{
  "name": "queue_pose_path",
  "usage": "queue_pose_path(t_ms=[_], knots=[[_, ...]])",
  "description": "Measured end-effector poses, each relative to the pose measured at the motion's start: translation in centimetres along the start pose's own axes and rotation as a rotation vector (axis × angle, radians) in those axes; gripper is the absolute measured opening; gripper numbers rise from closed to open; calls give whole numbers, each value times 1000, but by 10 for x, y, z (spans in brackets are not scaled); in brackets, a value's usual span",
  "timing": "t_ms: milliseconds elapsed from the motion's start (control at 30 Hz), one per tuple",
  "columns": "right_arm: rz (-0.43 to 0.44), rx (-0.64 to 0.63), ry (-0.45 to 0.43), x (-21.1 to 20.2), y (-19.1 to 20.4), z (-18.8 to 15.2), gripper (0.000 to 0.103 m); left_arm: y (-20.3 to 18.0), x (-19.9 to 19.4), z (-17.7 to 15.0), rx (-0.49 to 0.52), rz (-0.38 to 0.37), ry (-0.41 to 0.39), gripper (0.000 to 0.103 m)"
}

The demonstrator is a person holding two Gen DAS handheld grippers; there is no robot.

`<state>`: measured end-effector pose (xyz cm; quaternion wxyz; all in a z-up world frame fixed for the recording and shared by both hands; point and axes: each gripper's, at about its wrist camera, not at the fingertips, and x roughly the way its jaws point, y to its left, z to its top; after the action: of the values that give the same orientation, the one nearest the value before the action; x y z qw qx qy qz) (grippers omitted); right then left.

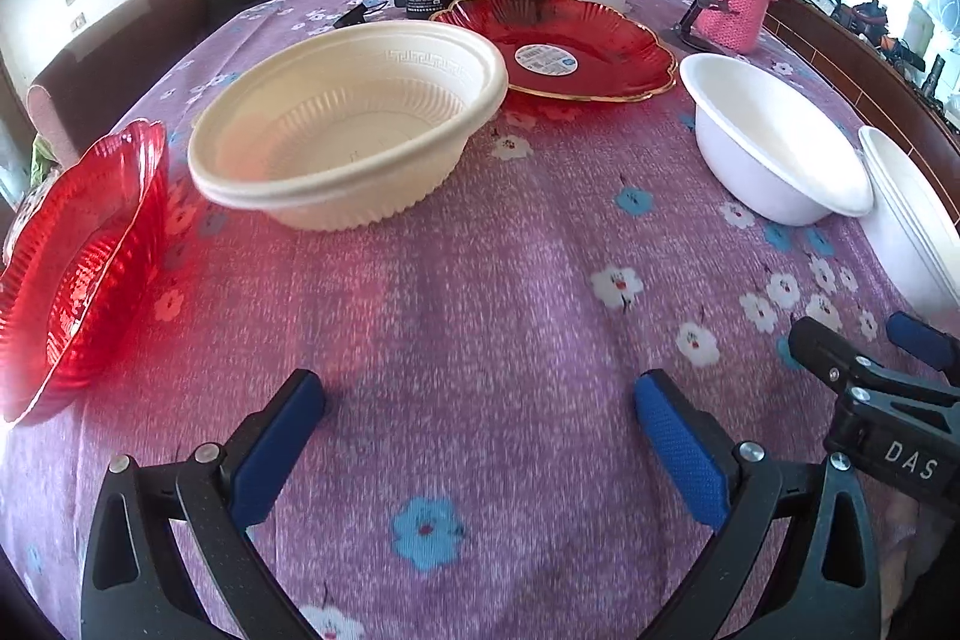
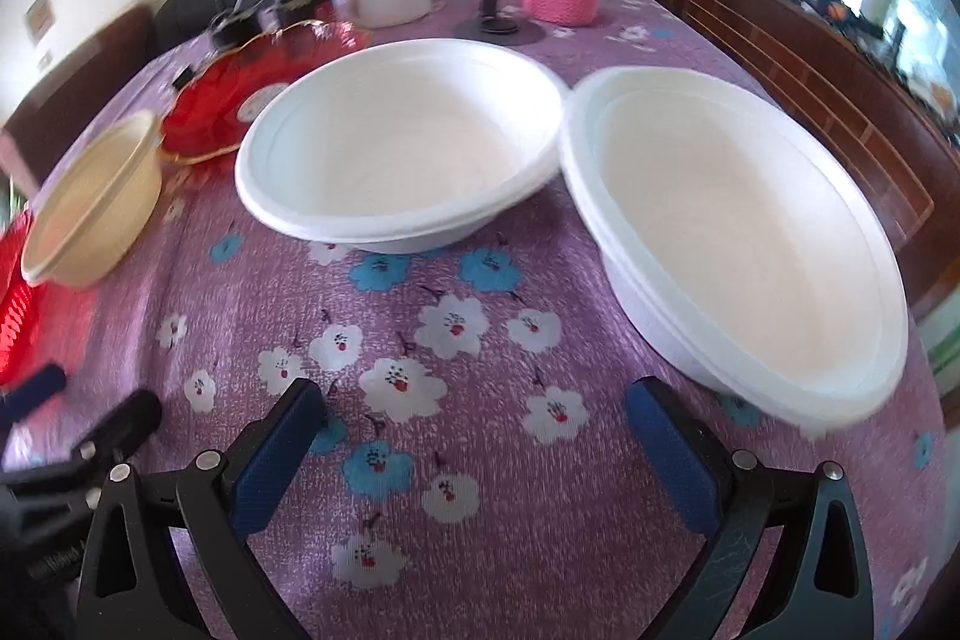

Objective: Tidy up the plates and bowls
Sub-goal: 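Move both grippers toward the small red gold-rimmed plate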

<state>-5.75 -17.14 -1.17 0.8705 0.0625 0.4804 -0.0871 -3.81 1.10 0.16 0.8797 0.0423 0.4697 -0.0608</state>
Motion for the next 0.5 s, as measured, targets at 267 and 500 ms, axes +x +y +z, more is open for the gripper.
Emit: queue_pose_path(t_ms=[267,500], knots=[[-32,26,-1,-3,2,-5,102,5,-10,-8,3,-33,72,103],[-20,0,3,-5,3,-7,102,45,-77,-21,-89,-112,-115,95]])
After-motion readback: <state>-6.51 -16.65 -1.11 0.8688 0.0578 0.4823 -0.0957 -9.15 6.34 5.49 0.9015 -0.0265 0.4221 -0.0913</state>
